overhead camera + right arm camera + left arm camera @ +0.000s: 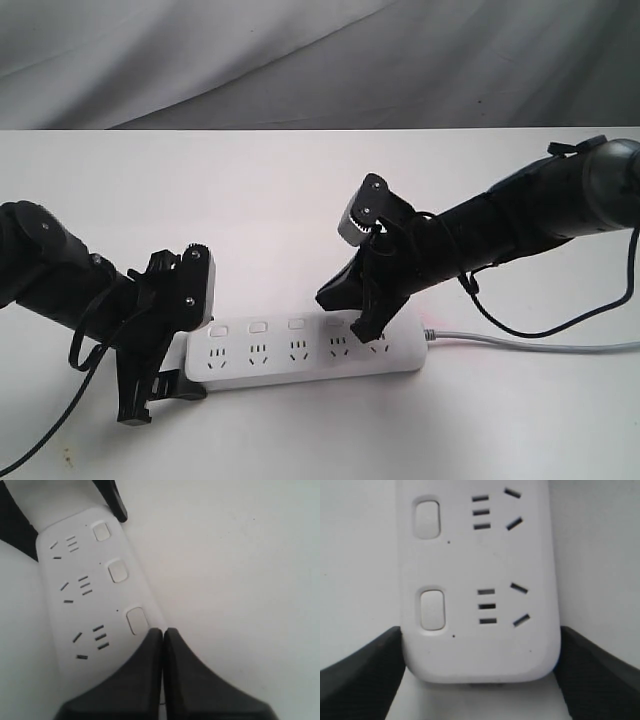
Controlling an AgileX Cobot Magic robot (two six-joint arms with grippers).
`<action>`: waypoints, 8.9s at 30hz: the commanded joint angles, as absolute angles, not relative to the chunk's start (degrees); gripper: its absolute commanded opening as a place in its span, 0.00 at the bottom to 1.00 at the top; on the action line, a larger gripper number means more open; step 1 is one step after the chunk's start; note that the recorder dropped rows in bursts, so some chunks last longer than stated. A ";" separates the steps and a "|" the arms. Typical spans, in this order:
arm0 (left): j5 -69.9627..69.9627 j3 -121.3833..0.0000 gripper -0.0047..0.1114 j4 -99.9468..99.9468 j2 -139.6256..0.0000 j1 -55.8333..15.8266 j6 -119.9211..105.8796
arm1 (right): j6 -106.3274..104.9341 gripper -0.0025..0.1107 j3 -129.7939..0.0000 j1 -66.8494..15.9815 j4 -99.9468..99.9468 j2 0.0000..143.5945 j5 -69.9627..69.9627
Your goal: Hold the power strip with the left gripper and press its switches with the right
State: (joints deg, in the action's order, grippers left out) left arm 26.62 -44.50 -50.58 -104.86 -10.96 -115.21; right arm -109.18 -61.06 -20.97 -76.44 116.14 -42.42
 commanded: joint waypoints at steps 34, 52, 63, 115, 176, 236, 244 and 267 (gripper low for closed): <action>25.28 -44.64 0.51 -50.42 -104.74 -11.23 -115.51 | -103.21 0.02 -60.81 -21.30 -67.74 119.23 -39.12; 25.28 -44.64 0.51 -50.42 -104.74 -11.23 -115.51 | -104.73 0.02 -56.06 -11.97 -69.21 110.45 -44.27; 25.28 -44.64 0.51 -50.42 -104.74 -11.23 -115.51 | -107.49 0.02 -55.74 -12.08 -73.28 113.62 -45.77; 25.28 -44.64 0.51 -50.42 -104.74 -11.23 -115.51 | -103.52 0.02 -55.84 -13.79 -67.50 114.42 -39.57; 25.28 -44.64 0.51 -50.42 -104.74 -11.23 -115.61 | -92.65 0.02 -62.43 -15.41 -66.11 86.10 -39.01; 24.05 -44.64 0.51 -50.42 -104.74 -11.23 -115.61 | -1.63 0.02 -30.17 -6.94 -26.83 16.35 -9.39; 24.05 -44.64 0.51 -50.42 -104.74 -11.23 -115.61 | -1.63 0.02 -30.07 -0.15 -8.51 16.35 -18.22; 23.93 -44.64 0.51 -50.42 -104.74 -11.23 -115.61 | -1.12 0.02 0.00 4.12 -7.71 5.78 -0.62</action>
State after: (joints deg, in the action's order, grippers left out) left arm 25.80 -44.50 -50.58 -104.86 -10.96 -115.43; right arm -1.24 -1.13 3.60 -7.20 7.34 -1.65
